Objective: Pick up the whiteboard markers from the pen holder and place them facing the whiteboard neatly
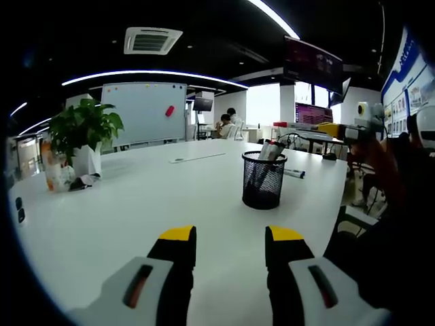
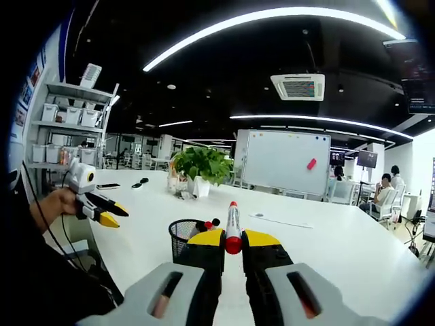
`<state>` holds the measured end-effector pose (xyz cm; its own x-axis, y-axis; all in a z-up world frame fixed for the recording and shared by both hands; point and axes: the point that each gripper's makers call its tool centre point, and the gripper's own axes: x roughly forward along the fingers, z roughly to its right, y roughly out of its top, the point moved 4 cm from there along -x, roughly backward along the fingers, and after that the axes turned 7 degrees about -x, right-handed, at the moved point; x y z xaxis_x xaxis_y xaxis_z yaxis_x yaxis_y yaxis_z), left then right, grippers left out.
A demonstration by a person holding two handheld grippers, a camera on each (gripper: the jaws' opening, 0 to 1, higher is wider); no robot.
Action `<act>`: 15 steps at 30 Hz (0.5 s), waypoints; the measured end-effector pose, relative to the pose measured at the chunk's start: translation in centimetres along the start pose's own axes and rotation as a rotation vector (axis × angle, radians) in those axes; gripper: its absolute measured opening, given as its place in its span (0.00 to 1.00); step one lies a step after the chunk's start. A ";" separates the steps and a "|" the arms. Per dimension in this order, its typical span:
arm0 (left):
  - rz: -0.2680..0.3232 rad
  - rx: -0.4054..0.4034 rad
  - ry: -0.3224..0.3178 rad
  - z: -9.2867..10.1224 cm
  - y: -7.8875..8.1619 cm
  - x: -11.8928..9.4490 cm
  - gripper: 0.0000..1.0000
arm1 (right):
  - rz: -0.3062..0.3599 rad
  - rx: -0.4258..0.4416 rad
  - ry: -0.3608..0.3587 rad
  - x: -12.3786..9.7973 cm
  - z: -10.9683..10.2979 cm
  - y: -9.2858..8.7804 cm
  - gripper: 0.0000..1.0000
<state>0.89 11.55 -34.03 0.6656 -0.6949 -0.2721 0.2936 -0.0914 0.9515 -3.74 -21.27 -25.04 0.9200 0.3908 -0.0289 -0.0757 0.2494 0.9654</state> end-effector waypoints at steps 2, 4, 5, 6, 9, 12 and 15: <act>0.001 0.000 0.001 0.0 0.0 0.0 0.42 | -0.002 -0.001 -0.006 -0.1 0.2 -0.1 0.13; 0.002 0.001 0.003 0.0 0.1 -0.1 0.42 | -0.002 0.002 -0.010 -0.2 0.3 -0.1 0.13; 0.002 0.002 0.003 0.0 0.1 -0.1 0.42 | -0.001 0.002 -0.009 -0.2 0.2 0.0 0.13; 0.003 0.003 0.003 0.0 0.1 -0.1 0.42 | -0.001 0.001 -0.009 -0.2 0.2 0.0 0.13; 0.003 0.003 0.003 0.0 0.2 -0.1 0.42 | 0.000 -0.002 -0.011 -0.2 0.2 0.0 0.13; 0.001 0.004 0.002 0.0 0.1 -0.1 0.42 | -0.003 0.000 -0.014 -0.2 0.2 -0.1 0.13; 0.000 0.003 0.003 0.0 0.1 -0.1 0.42 | -0.008 -0.002 -0.018 -0.2 0.4 -0.2 0.13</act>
<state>0.90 11.60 -33.93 0.6678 -0.6927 -0.2724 0.2911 -0.0937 0.9521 -3.75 -21.74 -25.14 0.9273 0.3729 -0.0321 -0.0689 0.2542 0.9647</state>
